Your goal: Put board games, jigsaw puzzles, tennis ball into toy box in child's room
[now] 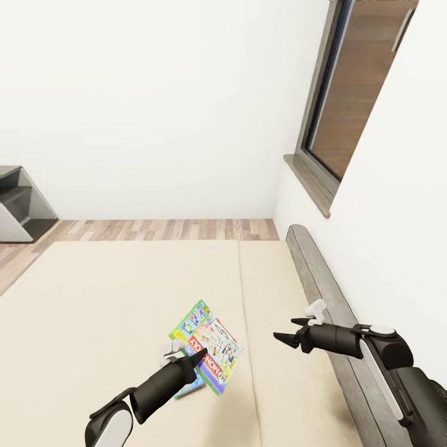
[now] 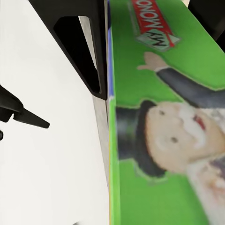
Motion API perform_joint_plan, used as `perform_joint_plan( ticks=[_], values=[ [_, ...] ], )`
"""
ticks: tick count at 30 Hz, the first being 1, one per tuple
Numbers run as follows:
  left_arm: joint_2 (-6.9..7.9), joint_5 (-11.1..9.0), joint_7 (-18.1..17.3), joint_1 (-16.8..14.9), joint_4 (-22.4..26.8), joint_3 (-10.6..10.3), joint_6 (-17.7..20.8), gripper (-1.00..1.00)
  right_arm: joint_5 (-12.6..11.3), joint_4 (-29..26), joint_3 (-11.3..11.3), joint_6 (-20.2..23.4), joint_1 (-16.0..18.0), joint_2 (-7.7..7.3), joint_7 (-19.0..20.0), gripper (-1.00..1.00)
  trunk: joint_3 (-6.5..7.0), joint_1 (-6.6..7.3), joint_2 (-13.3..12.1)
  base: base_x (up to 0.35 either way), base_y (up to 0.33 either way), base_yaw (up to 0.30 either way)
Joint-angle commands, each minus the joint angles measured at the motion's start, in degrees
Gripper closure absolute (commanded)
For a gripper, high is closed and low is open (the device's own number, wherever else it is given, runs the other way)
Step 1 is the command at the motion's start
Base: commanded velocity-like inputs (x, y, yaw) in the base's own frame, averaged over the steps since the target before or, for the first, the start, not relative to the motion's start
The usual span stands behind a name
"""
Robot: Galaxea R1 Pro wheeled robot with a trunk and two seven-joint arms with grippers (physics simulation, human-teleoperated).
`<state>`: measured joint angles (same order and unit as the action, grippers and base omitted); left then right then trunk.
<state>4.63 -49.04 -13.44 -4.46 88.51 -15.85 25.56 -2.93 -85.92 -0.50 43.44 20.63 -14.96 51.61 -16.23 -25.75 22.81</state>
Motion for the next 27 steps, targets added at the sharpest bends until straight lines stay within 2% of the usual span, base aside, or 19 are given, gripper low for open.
perform_joint_plan(
  ticks=[1, 27],
  values=[
    [0.03, -0.41, 0.06, -0.04, 0.03, -0.02, 0.29, 1.00, -0.28, -0.03, -0.12, 0.42, 0.06, 0.01, -0.08, -1.00, -0.01, -0.03, 0.10, 0.000, 0.000, 0.000],
    [0.03, -0.27, 0.13, -0.02, -0.06, 0.00, 0.30, 1.00, -0.23, -0.03, -0.38, 0.42, 0.11, 0.20, -0.10, -1.00, 2.27, -0.03, 0.10, 0.000, 0.000, 0.000]
  ],
)
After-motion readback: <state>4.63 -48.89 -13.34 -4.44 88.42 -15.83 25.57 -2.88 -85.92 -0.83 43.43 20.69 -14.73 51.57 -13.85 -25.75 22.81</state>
